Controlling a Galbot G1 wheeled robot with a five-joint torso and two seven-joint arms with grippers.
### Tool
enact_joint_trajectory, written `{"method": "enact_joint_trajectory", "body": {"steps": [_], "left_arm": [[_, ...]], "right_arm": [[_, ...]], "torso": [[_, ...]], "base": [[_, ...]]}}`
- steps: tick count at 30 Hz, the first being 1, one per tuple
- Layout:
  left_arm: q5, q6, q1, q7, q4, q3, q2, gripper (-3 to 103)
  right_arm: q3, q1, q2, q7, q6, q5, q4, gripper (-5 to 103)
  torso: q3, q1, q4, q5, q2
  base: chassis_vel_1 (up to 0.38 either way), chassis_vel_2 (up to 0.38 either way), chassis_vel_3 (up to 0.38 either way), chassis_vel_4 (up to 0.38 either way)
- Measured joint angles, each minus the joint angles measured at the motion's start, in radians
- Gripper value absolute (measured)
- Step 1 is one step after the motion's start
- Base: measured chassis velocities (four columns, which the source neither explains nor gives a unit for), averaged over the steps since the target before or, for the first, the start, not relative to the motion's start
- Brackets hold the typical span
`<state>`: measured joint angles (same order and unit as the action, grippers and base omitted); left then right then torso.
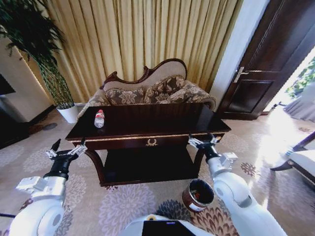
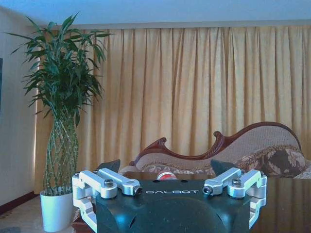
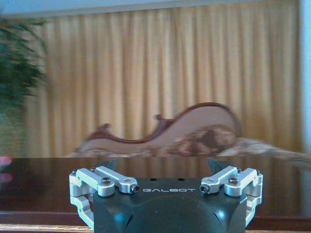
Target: Move to the front of the table and place the trash on the table into the trash bin.
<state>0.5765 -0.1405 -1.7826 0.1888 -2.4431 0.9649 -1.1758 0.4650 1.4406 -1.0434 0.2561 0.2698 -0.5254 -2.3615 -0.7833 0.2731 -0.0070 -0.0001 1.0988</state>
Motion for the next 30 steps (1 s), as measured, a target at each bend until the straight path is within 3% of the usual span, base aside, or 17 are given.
{"method": "enact_joint_trajectory", "body": {"steps": [9,30], "left_arm": [[0.005,-0.004,-0.006,0.002,-0.006,0.009,0.009,100],[0.011,-0.02,-0.001,0.014,-0.019,-0.004,0.016,100]], "right_arm": [[-0.081,-0.006,0.022,-0.033,-0.001,0.015,-0.015,100],[-0.093,-0.012,0.023,-0.027,0.006,0.023,0.004,100]], "torso": [[0.0,0.0,0.0,0.0001,0.0],[0.0,0.0,0.0,0.0001,0.0]], "base": [[0.0,0.0,0.0,0.0],[-0.005,0.005,0.004,-0.005]]}}
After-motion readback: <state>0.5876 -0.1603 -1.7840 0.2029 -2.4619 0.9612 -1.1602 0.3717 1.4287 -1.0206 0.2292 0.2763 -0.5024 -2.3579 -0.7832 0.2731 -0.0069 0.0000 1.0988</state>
